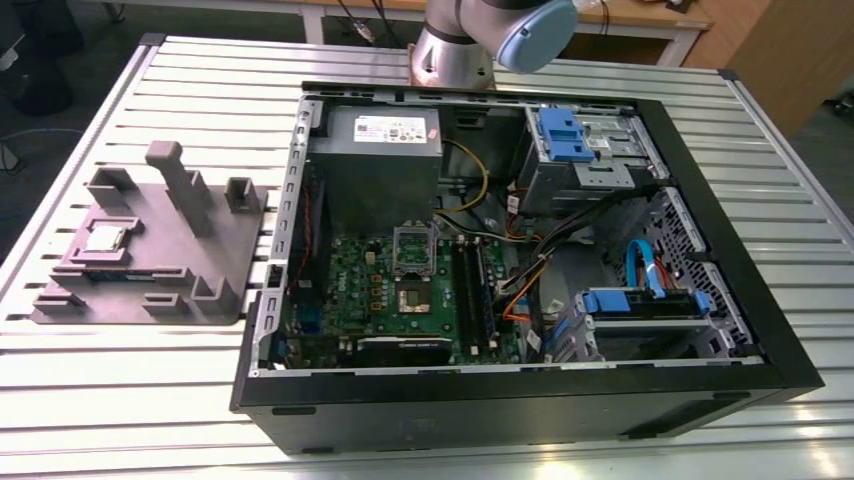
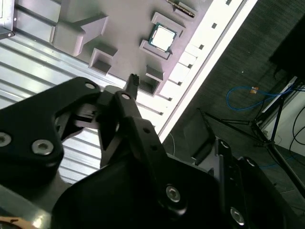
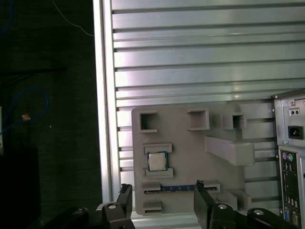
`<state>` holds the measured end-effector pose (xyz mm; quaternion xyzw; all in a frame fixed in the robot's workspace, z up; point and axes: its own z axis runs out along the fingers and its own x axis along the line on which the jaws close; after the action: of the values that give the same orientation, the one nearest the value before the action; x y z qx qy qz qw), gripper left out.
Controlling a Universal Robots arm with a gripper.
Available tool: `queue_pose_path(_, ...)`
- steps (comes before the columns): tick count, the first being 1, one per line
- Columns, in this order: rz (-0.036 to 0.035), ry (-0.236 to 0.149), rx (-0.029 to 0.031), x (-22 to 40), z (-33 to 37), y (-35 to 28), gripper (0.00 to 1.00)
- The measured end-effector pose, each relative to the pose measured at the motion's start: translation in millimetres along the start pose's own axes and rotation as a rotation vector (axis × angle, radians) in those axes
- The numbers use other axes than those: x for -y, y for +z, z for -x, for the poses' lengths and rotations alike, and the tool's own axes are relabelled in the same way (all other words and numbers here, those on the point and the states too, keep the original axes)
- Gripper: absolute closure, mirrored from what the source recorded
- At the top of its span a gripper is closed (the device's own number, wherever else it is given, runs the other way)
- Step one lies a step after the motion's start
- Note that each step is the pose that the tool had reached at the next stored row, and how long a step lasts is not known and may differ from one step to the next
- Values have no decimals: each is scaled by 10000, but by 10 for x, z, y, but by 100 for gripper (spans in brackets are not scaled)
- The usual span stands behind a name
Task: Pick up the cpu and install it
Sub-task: 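Pick up the cpu and move it towards the insertion slot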
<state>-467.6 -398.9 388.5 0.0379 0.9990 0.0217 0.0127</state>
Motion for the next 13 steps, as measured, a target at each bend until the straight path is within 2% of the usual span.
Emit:
queue_pose_path(1,0,0,0,0,0,0,36)
queue_pose_path(2,0,-1,0,0,0,0,36)
queue_pose_path(3,0,0,0,0,0,0,29)
queue_pose_path(11,2,-47,-3,0,-1,7,29)
queue_pose_path(13,2,-49,-3,2,-2,39,29)
